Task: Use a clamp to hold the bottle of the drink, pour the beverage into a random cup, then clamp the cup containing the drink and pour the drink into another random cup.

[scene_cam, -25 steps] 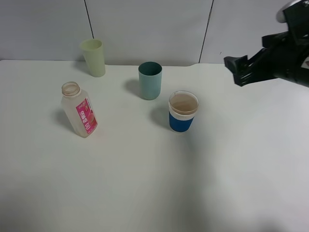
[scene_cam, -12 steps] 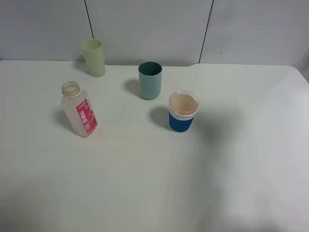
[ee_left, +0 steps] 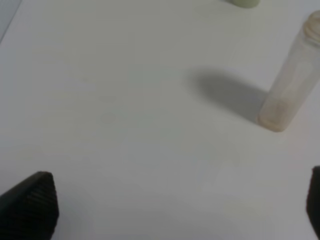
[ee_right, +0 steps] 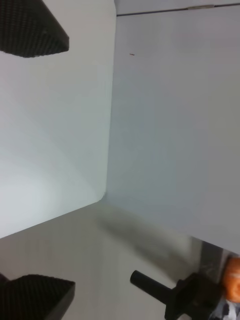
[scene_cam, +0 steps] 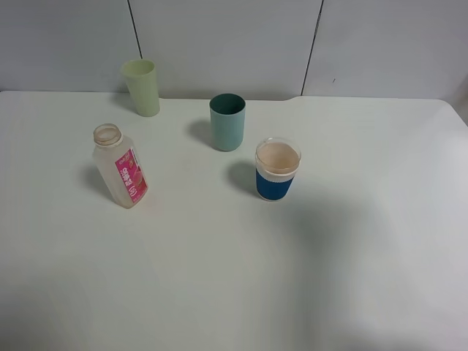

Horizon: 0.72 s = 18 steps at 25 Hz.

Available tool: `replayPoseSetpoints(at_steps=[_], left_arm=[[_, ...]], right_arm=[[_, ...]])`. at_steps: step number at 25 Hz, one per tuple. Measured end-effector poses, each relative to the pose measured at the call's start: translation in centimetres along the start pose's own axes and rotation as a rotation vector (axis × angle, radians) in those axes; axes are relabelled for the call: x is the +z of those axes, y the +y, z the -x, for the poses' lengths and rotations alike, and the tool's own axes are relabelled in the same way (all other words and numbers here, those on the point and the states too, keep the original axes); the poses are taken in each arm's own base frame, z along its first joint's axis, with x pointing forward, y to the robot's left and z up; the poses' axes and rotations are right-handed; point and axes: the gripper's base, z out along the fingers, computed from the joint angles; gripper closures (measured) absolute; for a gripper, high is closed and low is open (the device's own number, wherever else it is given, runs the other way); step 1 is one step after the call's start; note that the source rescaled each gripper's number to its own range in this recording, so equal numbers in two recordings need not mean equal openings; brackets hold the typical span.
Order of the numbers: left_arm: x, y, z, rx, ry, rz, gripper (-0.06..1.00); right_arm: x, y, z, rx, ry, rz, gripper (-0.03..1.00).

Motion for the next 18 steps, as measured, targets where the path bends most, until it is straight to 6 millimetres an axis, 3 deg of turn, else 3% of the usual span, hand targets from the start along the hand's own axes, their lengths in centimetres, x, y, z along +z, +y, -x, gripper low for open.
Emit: replayPoseSetpoints(at_steps=[5, 9, 12, 18], left_arm=[[0.0, 0.0, 0.0, 0.000, 0.000, 0.000, -0.06], [0.0, 0.0, 0.0, 0.000, 0.000, 0.000, -0.06], [0.0, 0.0, 0.0, 0.000, 0.000, 0.000, -0.06], [0.0, 0.0, 0.0, 0.000, 0.000, 0.000, -0.06]], right_arm=[[-2.6, -0.4, 1.8, -0.048, 0.005, -0.027, 0.33], [-5.8, -0.9, 4.0, -0.049, 0.026, -0.055, 0.33], [-7.0, -1.0, 4.1, -0.044, 0.035, -0.058, 0.33], [-10.5, -0.1, 2.4, 0.013, 0.028, 0.008, 0.33]])
